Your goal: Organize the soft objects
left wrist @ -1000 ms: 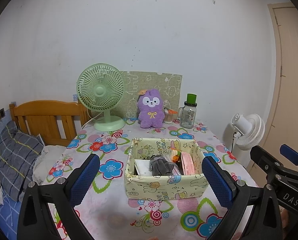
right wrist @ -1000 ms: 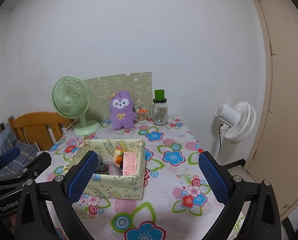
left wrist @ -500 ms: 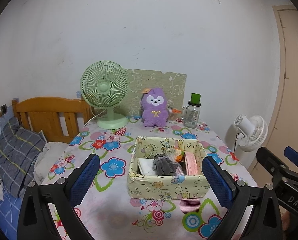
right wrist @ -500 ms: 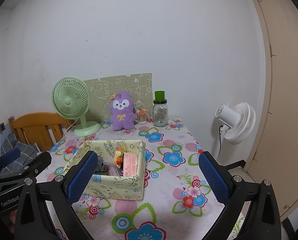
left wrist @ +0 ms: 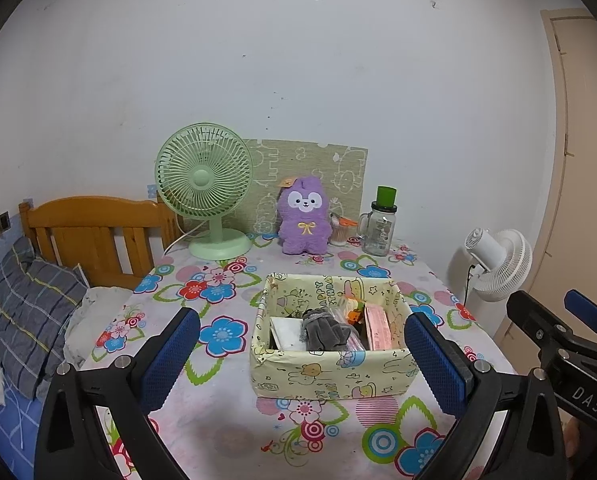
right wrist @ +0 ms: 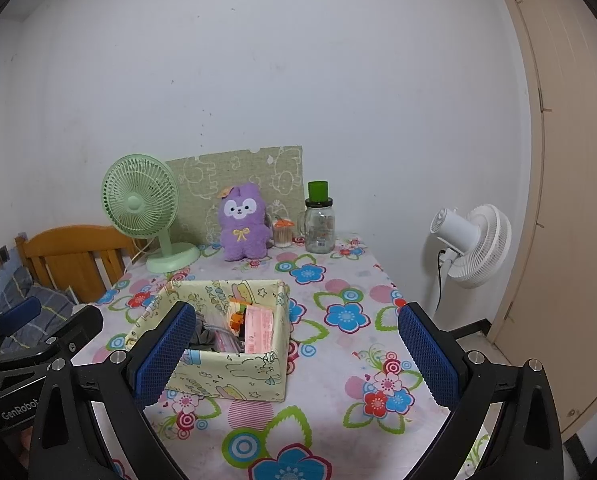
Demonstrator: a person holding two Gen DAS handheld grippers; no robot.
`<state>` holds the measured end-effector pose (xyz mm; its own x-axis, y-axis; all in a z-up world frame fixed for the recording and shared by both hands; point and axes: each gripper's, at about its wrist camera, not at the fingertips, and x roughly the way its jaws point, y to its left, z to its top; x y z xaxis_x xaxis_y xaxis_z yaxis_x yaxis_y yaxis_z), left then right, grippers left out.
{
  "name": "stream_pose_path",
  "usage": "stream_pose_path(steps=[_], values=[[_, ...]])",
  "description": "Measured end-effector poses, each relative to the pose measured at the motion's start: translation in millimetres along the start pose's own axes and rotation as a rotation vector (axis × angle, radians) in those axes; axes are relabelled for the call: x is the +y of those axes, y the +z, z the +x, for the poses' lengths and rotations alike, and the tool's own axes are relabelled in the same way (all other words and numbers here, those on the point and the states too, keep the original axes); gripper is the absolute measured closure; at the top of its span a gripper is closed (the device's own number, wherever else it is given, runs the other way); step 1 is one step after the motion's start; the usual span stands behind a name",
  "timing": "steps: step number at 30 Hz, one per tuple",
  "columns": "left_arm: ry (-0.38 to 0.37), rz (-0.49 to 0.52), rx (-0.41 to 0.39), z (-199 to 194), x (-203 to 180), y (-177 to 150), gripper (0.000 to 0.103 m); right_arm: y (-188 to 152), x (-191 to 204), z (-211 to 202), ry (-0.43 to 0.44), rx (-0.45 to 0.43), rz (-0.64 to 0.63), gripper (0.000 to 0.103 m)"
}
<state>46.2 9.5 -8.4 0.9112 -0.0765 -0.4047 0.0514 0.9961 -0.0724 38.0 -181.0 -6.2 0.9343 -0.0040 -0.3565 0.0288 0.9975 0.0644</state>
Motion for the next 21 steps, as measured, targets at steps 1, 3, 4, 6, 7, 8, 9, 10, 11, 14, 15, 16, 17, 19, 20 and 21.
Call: stream_pose_path(steps=[1,3,4,6,7,8,9,10,11,14,15,16,17,19,20,21], values=[[0.001,0.000,0.000,-0.6,0.4,0.1,0.000,-0.2,0.2,0.7,-0.001,0.001,0.000,0.001],[0.001,0.000,0.000,-1.1,0.6,0.0,0.000,-0.3,-0.1,1.1,-0.001,0.001,0.001,0.001],[0.002,0.001,-0.001,-1.0,-0.1,-0.2,0.000,-0.2,0.0,1.2,0.000,0.001,0.002,0.001],[0.000,0.001,0.000,-0.8,0.2,-0.1,0.000,-0.5,-0.6,1.4,-0.001,0.000,0.001,0.001],[0.000,0.001,0.001,-0.6,0.0,-0.2,0.000,-0.8,-0.3,2.1,-0.002,0.001,0.001,0.001],[0.000,0.000,0.001,-0.9,0.7,0.0,0.000,-0.9,-0.5,1.9,-0.002,0.001,0.001,0.001],[0.000,0.001,0.003,-0.5,0.7,0.0,0.000,-0.6,-0.8,1.3,0.000,0.000,0.003,0.001],[-0.001,0.003,0.003,-0.4,0.3,-0.1,0.000,-0.9,-0.6,1.9,0.001,0.000,0.005,0.001],[0.000,0.005,0.003,-0.5,-0.1,-0.1,0.000,-1.2,-0.4,2.1,0.002,0.001,0.005,0.001],[0.000,0.003,0.001,-0.4,0.7,-0.3,0.000,-2.4,-0.2,2.4,0.000,0.001,0.004,0.001],[0.000,0.003,0.001,-0.2,1.1,-0.4,0.000,-1.9,-0.5,2.0,0.004,0.002,0.005,0.001],[0.000,0.003,0.001,-0.3,1.2,-0.6,0.000,-2.2,-0.8,2.3,0.006,0.003,0.007,0.001],[0.001,0.004,0.001,-0.5,1.3,-0.6,0.000,-2.7,-0.1,2.6,0.006,0.003,0.006,0.001],[-0.001,0.003,0.002,-0.5,1.3,-0.6,0.000,-2.9,-0.1,3.0,0.002,0.003,0.004,0.001],[-0.002,0.003,0.003,-0.4,1.2,-0.9,0.000,-2.8,-0.7,3.1,0.001,0.002,0.004,0.001],[-0.004,0.003,0.004,-0.4,1.2,-1.1,0.000,-3.0,-0.9,3.1,-0.002,0.002,0.004,0.001]])
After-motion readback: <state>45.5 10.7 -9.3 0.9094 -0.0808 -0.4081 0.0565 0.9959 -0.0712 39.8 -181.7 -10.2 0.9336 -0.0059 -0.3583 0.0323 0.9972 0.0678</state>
